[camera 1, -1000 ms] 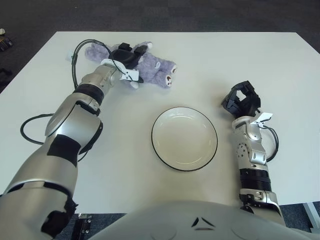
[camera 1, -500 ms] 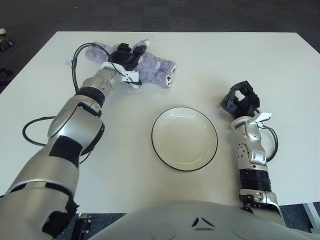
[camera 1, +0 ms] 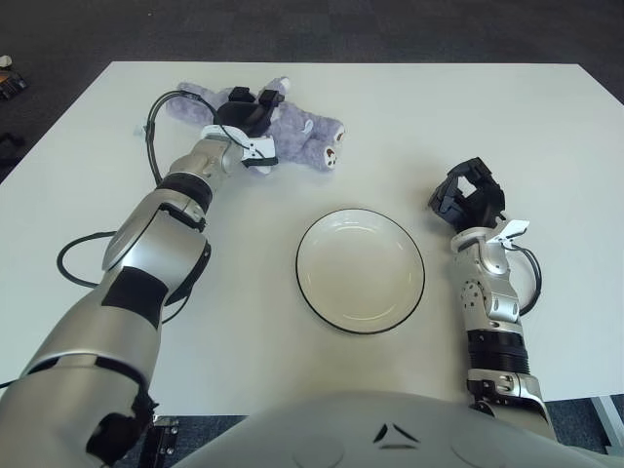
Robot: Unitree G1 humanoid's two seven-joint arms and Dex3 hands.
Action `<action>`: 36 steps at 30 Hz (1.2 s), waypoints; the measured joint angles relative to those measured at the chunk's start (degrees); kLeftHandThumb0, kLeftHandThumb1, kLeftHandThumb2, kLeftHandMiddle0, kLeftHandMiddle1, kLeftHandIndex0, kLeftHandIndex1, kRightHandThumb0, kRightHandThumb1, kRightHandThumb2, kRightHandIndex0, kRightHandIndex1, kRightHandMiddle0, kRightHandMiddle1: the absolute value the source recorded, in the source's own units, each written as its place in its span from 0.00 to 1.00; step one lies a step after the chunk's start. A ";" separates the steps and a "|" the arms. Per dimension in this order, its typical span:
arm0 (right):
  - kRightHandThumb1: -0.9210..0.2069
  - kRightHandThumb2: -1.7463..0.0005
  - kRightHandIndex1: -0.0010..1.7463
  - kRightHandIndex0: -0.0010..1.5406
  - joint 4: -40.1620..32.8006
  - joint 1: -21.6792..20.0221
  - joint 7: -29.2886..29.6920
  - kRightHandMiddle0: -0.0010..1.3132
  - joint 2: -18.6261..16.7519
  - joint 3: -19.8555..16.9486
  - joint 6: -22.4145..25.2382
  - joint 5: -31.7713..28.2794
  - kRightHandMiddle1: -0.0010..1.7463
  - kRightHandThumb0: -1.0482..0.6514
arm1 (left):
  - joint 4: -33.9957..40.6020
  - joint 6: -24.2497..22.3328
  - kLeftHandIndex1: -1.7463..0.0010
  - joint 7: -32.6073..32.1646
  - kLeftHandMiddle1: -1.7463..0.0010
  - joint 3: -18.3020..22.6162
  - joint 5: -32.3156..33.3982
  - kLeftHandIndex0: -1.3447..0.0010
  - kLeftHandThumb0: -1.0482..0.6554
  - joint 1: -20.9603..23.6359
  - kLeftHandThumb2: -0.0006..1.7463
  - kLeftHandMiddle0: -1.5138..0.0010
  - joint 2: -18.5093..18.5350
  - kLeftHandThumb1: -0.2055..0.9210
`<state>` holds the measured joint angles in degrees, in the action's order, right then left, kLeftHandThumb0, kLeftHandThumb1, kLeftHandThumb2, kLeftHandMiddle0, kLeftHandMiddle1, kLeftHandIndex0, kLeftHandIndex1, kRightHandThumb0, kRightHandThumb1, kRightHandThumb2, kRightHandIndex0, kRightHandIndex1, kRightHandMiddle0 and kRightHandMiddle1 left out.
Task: Put the doll into the plate.
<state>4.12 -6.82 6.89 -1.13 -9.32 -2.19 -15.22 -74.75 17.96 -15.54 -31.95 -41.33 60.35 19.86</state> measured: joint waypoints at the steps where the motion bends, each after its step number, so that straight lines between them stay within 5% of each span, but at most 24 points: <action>1: 0.53 0.25 1.00 0.67 0.01 0.00 -0.13 0.47 0.00 -0.03 0.00 -0.01 1.00 0.33 | 0.00 -0.15 0.35 -0.02 0.26 0.06 0.13 1.00 0.75 -0.02 0.76 1.00 -0.07 0.19; 29: 0.53 0.25 1.00 0.68 -0.08 0.04 -0.56 0.47 -0.01 -0.26 0.33 0.00 1.00 0.33 | 0.16 -0.90 0.04 -1.80 0.03 -1.39 -0.01 1.00 0.74 -0.29 0.85 1.00 -0.20 0.28; 34: 0.54 0.24 1.00 0.68 -0.26 0.13 -0.56 0.47 -0.02 -0.26 0.49 0.00 1.00 0.33 | 0.15 -0.66 0.01 -2.03 0.01 -1.82 -0.13 0.92 0.74 -0.29 0.86 0.95 -0.12 0.30; 36: 0.54 0.24 1.00 0.68 -0.30 0.15 -0.56 0.47 -0.03 -0.27 0.53 -0.01 1.00 0.33 | 0.14 -0.21 0.00 -2.03 0.00 -1.94 -0.19 0.88 0.80 -0.29 0.74 0.83 -0.02 0.46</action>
<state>3.82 -6.67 6.33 -1.16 -9.59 -1.66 -15.23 -74.60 17.75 -17.57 -33.89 -41.52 60.06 19.84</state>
